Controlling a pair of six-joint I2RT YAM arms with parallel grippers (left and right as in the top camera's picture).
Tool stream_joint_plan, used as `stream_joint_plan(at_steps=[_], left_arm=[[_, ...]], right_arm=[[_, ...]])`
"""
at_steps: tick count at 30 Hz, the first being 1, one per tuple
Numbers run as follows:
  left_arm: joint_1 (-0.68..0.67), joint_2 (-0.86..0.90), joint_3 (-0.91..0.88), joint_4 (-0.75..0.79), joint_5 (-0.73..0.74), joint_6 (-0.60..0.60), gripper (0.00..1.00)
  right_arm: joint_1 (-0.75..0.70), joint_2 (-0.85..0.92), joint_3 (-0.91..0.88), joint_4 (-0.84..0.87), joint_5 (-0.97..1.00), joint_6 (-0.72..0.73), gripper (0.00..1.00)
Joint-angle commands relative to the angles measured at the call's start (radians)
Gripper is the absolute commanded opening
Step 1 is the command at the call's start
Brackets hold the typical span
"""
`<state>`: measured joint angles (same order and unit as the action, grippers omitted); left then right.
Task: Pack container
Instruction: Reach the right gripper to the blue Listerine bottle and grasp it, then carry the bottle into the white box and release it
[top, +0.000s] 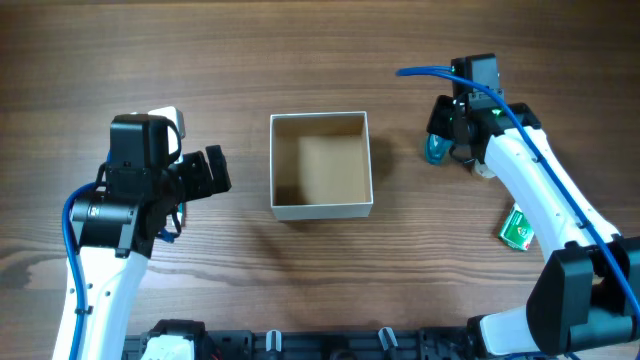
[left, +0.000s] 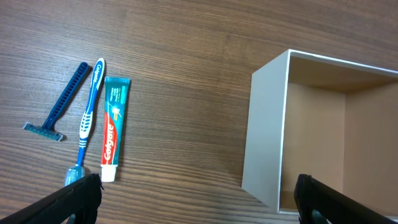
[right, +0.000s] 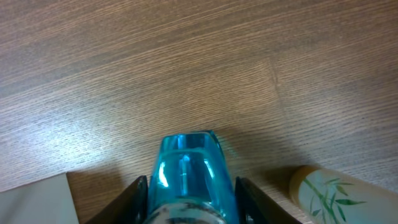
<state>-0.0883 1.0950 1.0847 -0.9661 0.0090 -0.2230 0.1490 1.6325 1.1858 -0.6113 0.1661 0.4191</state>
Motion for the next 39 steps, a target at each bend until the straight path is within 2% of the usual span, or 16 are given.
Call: stream_joint_plan(at_steps=[1, 3, 4, 7, 8, 9, 15, 18, 22, 26, 28, 33, 39], left_arm=[[0.007, 0.001, 0.024, 0.0, 0.008, -0.006, 1.0], [0.007, 0.001, 0.024, 0.0, 0.008, -0.006, 1.0], [0.007, 0.001, 0.024, 0.0, 0.008, -0.006, 1.0], [0.007, 0.001, 0.024, 0.0, 0.008, -0.006, 1.0], [0.007, 0.001, 0.024, 0.0, 0.008, -0.006, 1.0], [0.007, 0.001, 0.024, 0.0, 0.008, -0.006, 1.0], [0.007, 0.001, 0.024, 0.0, 0.008, -0.006, 1.0], [0.007, 0.001, 0.024, 0.0, 0.008, -0.006, 1.0], [0.008, 0.001, 0.024, -0.005, 0.007, -0.005, 1.0], [0.015, 0.001, 0.025, -0.014, -0.09, -0.025, 1.0], [0.044, 0.001, 0.026, -0.024, -0.094, -0.025, 1.0], [0.127, 0.001, 0.026, -0.049, -0.093, -0.024, 1.0], [0.132, 0.001, 0.026, -0.045, -0.094, -0.024, 1.0]], right_arm=[[-0.003, 0.014, -0.006, 0.005, 0.028, -0.001, 0.38], [-0.003, 0.013, -0.006, 0.005, 0.029, -0.001, 0.36], [-0.003, 0.013, -0.006, 0.004, 0.029, -0.001, 0.29], [-0.003, 0.013, -0.006, 0.006, 0.029, -0.002, 0.2], [-0.002, 0.008, -0.004, 0.005, 0.023, -0.024, 0.06], [-0.001, 0.004, -0.003, 0.004, 0.016, -0.037, 0.04], [0.05, -0.126, 0.104, -0.173, -0.01, -0.079, 0.04], [0.127, -0.205, 0.231, -0.291, -0.075, -0.114, 0.04], [0.286, -0.216, 0.383, -0.366, -0.076, -0.124, 0.04], [0.415, -0.213, 0.432, -0.324, -0.008, -0.074, 0.04], [0.449, -0.196, 0.432, -0.293, -0.008, -0.067, 0.04], [0.523, -0.056, 0.432, -0.241, 0.016, -0.045, 0.04], [0.568, 0.126, 0.432, -0.156, 0.035, 0.035, 0.04]])
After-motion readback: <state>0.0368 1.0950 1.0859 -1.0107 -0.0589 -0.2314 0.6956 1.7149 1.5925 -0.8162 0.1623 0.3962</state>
